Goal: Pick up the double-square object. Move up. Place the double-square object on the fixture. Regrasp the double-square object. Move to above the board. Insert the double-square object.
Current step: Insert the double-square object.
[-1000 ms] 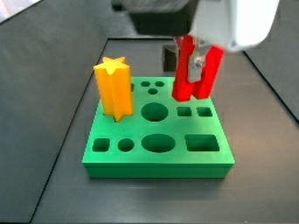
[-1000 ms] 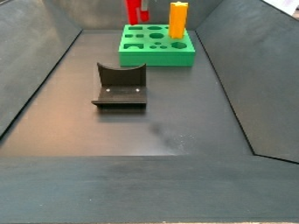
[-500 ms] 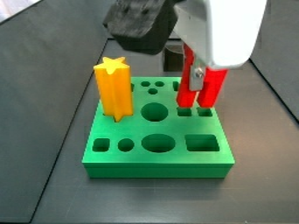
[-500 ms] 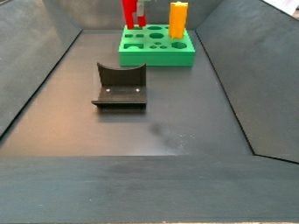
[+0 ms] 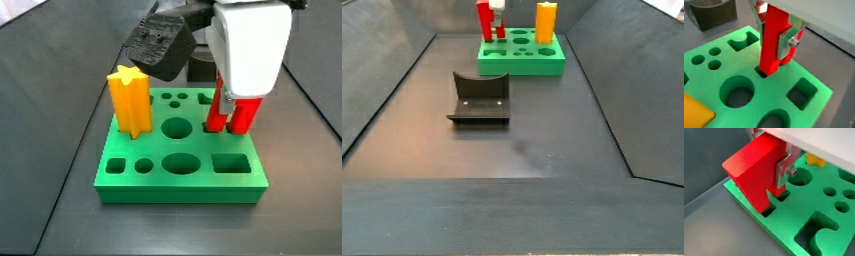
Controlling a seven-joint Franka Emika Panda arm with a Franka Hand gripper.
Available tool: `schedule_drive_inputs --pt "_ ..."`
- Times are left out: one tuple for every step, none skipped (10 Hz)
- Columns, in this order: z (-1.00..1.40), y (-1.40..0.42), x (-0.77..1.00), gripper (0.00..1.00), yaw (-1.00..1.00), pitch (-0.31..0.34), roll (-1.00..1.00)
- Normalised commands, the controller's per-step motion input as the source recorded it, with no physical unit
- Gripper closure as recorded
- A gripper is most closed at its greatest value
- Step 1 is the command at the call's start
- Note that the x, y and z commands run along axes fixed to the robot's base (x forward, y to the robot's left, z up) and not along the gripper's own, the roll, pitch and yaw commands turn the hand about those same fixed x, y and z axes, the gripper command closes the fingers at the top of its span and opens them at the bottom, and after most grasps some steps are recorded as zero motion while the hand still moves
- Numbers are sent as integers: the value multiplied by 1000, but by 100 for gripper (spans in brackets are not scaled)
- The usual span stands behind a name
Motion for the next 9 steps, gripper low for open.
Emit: schedule_drive_inputs --pt "-31 271 0 100 0 0 0" --pt "0 0 0 100 0 0 6" --pt "-323 -157 -66 100 0 -56 187" --pt "-689 -360 0 100 17 -216 206" --pt "-623 -457 0 100 0 -300 147" --pt "-474 -429 86 100 0 -367 151" --pt "-234 -440 406 100 -206 -454 111" --pt "-171 -329 371 100 -303 -460 79" --pt "-129 -229 109 100 -411 -484 114"
